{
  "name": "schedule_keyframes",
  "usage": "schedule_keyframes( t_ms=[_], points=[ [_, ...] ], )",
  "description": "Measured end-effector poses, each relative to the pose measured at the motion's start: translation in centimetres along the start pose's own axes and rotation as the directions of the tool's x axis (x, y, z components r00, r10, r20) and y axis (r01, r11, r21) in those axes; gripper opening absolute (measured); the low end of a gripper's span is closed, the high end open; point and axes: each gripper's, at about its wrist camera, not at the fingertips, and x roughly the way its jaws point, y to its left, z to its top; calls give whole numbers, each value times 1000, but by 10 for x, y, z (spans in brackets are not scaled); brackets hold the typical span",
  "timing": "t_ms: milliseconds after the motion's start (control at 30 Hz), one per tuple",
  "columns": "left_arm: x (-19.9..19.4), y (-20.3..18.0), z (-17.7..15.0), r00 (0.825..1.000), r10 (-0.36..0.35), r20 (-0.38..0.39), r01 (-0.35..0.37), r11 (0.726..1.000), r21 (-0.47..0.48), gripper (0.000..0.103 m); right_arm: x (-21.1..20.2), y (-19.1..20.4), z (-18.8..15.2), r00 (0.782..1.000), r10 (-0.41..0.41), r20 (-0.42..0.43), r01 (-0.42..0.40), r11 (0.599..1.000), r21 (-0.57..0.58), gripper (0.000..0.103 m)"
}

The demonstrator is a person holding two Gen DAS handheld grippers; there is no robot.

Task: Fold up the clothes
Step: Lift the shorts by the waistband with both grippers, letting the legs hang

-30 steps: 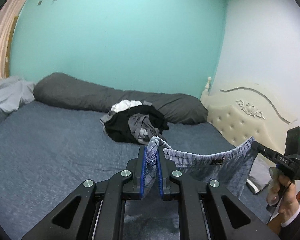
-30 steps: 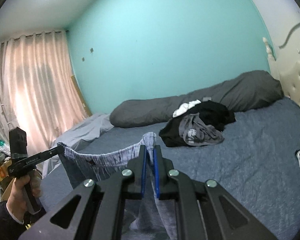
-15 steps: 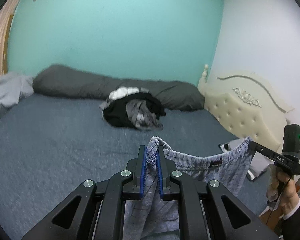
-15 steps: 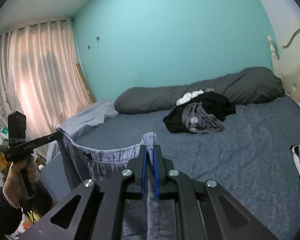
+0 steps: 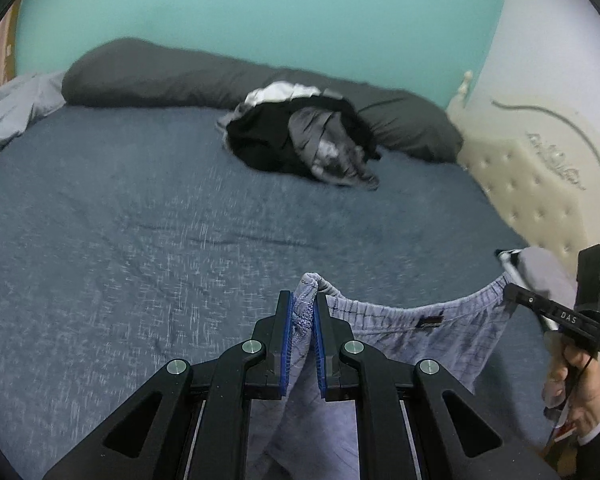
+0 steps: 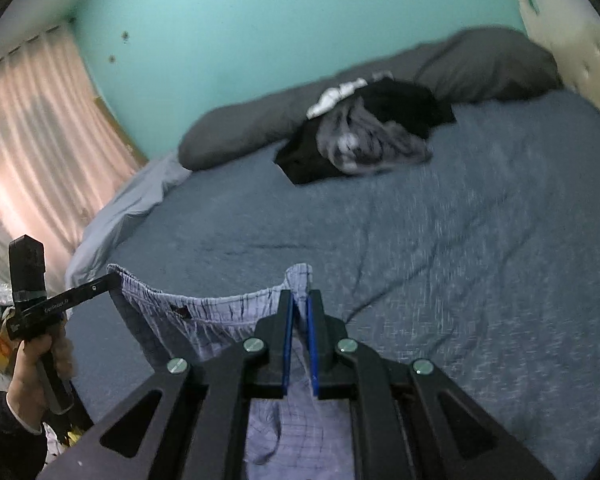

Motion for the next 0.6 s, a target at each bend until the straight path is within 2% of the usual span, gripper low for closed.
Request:
schedule_keyframes(
  t_ms=[167, 600],
  points=[
    [53, 15, 2, 999, 9, -53, -10, 1000, -17, 10, 39, -23, 5, 999, -20, -36, 21, 1000, 23, 7],
    [140, 29, 21, 989, 11, -146, -13, 1000, -11, 10, 115, -64, 29, 991, -71, -111, 78, 995, 63, 7]
  ],
)
